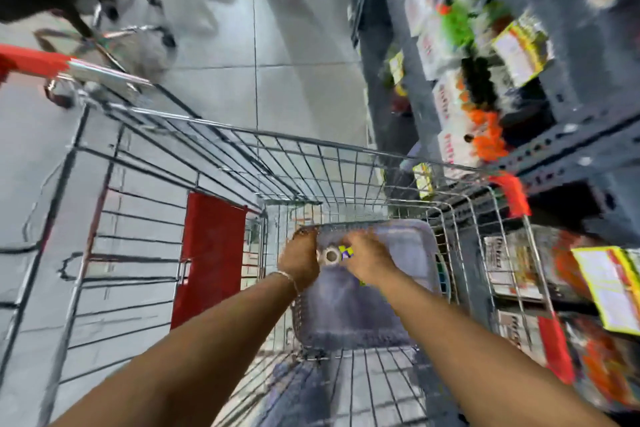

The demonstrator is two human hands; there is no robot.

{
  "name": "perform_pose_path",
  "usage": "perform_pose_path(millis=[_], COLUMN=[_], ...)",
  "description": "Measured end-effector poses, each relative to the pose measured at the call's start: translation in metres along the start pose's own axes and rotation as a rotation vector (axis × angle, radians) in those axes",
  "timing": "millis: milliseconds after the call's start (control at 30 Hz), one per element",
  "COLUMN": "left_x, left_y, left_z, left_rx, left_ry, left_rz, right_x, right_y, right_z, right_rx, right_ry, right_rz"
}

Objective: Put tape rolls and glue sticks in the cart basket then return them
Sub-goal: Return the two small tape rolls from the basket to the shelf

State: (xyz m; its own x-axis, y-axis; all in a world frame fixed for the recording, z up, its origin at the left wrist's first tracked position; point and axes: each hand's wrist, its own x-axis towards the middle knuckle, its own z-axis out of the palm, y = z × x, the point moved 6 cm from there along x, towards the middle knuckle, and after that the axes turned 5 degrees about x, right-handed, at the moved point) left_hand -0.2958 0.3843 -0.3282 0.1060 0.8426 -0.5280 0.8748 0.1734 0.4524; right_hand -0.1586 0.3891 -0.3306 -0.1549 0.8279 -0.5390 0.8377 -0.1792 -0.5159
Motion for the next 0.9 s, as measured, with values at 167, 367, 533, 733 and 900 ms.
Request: perform_pose_path(millis=[167,367,533,733,900], left_x=[0.032,0.054,0.060,0.054,0.034], left_y=[-0.015,-0.026,-0.032,-0.026,0.007], left_z=[0.041,0.079,0.082,0.066,0.031], left_rx=[0.181,0.330,0.338,0.253,0.261], left_ry=[-0.062,-0.083,-0.053,-0.041,0.022], left_rz=[0.080,0.090,0.108,0.111,0.198], right_x=[0.040,0.057,0.059,0.044,0.002], right_y=[0.008,0.030,0.032,0.023,-0.001], right_z=[0.040,0.076,0.079,0.054,-0.005], right_rx=[-0.321,-0.503,-0.503,-0.398,-0.361], right_ry=[0.016,-0.082,-0.070,-0.032,0.108], right_rz=[-0.131,-0.143,-0.169,-0.188,-0.214])
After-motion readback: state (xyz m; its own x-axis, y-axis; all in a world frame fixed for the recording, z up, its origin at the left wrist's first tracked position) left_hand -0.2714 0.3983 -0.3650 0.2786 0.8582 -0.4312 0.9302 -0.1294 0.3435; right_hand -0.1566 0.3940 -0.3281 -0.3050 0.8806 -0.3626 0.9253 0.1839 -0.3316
